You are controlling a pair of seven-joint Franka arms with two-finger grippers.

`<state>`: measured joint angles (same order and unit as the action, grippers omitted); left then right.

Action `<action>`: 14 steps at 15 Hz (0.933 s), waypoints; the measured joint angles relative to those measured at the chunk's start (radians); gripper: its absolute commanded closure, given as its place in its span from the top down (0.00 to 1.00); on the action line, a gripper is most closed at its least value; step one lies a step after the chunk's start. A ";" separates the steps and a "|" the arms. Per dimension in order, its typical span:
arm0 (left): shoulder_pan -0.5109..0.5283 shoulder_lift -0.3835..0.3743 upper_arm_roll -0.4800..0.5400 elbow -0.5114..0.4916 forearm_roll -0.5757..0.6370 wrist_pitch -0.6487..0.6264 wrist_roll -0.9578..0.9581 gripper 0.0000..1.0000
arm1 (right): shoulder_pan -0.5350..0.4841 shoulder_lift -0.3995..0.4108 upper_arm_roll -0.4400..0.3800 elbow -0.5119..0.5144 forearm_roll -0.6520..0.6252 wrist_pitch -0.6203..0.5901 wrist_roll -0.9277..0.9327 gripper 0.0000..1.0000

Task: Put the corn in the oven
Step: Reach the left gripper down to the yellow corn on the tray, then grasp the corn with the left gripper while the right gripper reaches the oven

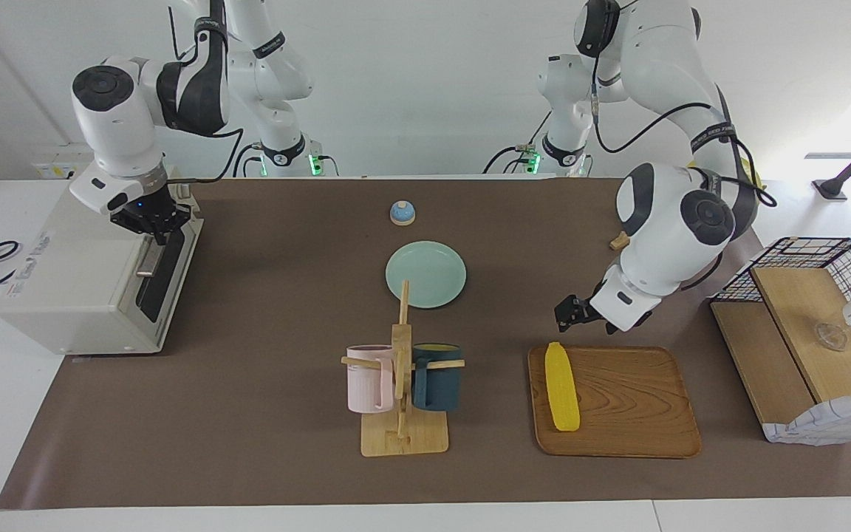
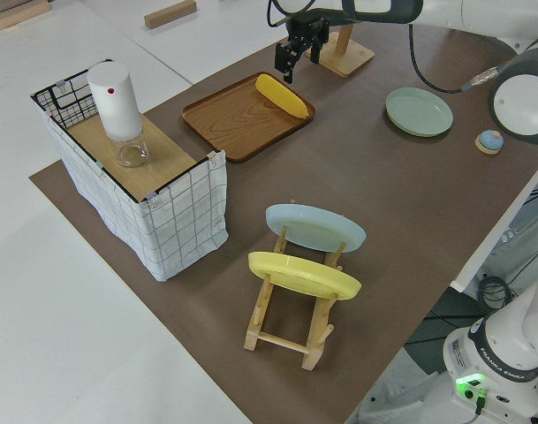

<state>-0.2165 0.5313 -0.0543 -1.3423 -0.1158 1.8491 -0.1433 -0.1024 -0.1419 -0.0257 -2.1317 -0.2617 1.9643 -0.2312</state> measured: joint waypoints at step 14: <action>-0.046 0.193 0.038 0.105 0.081 0.156 -0.008 1.00 | -0.005 0.000 0.003 -0.006 0.028 0.002 0.003 0.00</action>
<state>-0.2623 0.7246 -0.0165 -1.2370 -0.0347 2.0047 -0.1517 -0.1070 -0.1418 -0.0231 -2.1373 -0.2336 1.9658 -0.2286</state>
